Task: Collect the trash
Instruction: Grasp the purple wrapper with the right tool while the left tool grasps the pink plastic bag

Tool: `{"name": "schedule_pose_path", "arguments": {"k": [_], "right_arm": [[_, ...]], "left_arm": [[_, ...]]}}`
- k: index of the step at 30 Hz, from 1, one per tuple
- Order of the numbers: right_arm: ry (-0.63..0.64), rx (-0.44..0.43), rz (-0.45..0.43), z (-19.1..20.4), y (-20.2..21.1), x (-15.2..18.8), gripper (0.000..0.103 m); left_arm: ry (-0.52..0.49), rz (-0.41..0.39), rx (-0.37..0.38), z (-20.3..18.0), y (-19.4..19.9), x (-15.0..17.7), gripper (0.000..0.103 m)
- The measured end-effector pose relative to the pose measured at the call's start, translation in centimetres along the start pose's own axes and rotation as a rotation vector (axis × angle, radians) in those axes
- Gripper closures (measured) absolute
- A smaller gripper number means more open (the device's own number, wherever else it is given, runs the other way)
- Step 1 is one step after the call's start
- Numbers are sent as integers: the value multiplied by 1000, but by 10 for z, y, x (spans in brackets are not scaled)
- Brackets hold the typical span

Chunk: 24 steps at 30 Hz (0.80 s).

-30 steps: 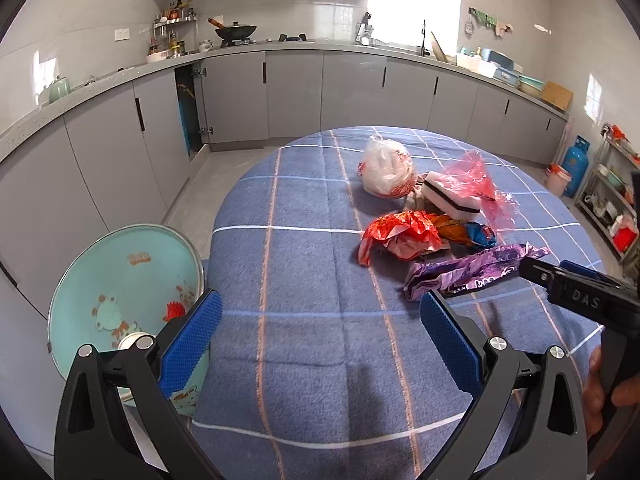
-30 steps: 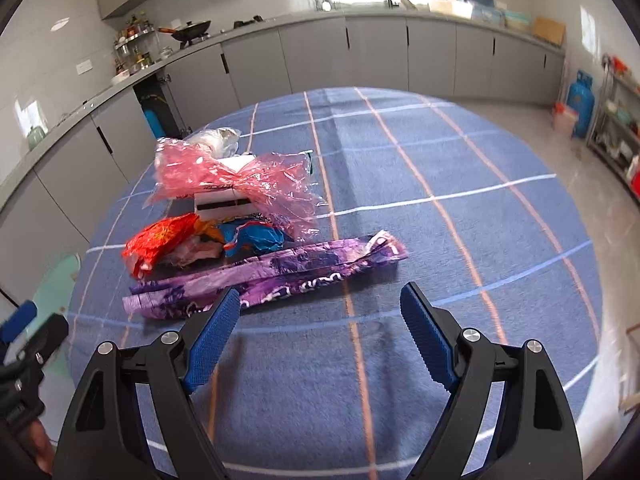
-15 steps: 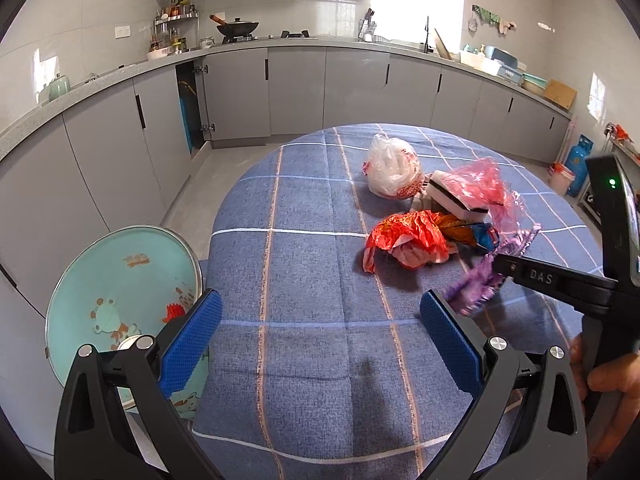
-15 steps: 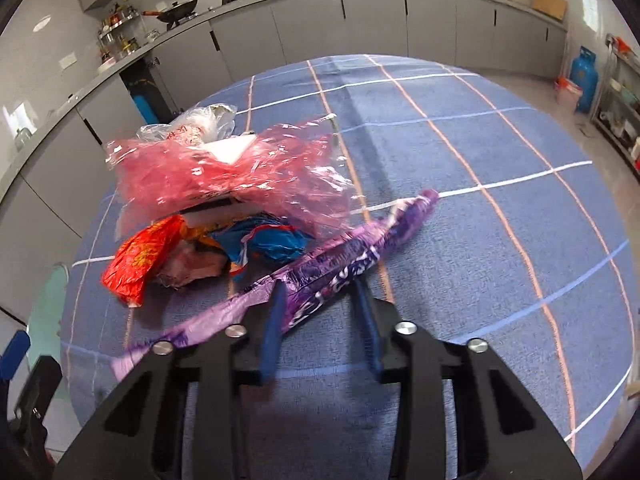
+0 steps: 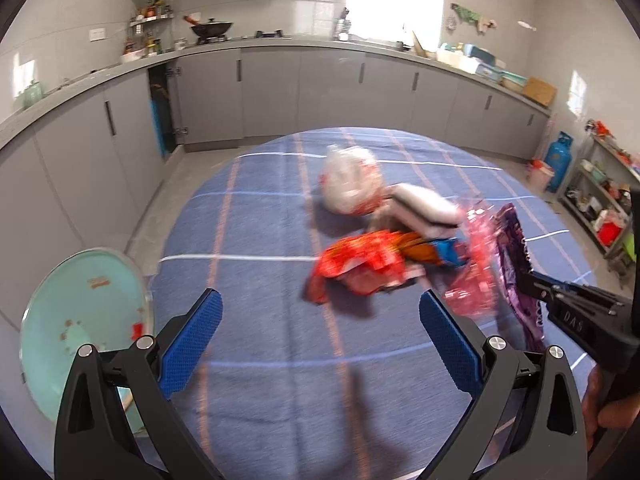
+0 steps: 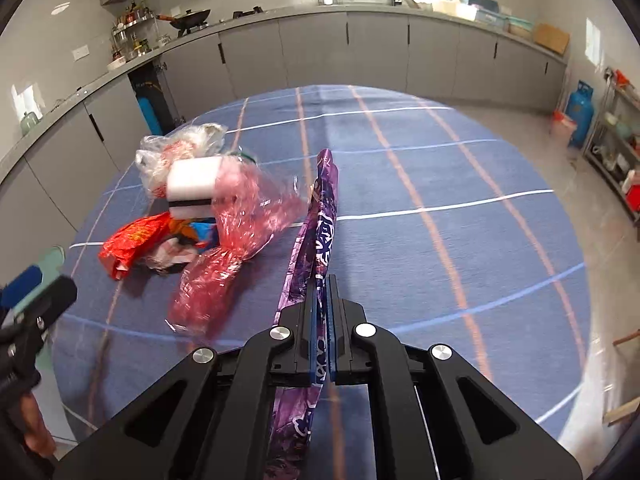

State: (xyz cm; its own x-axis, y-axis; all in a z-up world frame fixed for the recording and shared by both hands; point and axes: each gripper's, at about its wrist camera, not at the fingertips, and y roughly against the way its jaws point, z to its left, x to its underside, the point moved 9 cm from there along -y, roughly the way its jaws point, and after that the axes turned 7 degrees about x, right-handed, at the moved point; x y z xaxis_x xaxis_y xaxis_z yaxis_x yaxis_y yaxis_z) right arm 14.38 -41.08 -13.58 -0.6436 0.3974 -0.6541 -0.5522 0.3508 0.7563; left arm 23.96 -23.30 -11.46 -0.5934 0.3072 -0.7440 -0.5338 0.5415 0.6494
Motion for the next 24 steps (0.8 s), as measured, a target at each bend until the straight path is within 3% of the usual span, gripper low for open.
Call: {"name": "schedule_pose_path", "arguments": {"k": [6, 12, 18, 20, 21, 24], "right_arm": [[4, 71, -15, -33, 1, 0, 98], [-10, 101, -8, -65, 0, -2, 98], [-35, 90, 1, -77, -1, 6, 98], [-33, 89, 0, -78, 0, 8, 98], [-33, 87, -1, -77, 0, 9, 98], [-35, 78, -5, -76, 3, 9, 98]], "left_arm": [[-68, 10, 89, -53, -16, -11, 11], [-89, 81, 141, -97, -51, -11, 13], [-83, 207, 118, -118, -92, 7, 37], [-83, 238, 107, -119, -100, 13, 48], [-72, 246, 115, -120, -101, 14, 61], [-81, 233, 109, -120, -98, 12, 64]]}}
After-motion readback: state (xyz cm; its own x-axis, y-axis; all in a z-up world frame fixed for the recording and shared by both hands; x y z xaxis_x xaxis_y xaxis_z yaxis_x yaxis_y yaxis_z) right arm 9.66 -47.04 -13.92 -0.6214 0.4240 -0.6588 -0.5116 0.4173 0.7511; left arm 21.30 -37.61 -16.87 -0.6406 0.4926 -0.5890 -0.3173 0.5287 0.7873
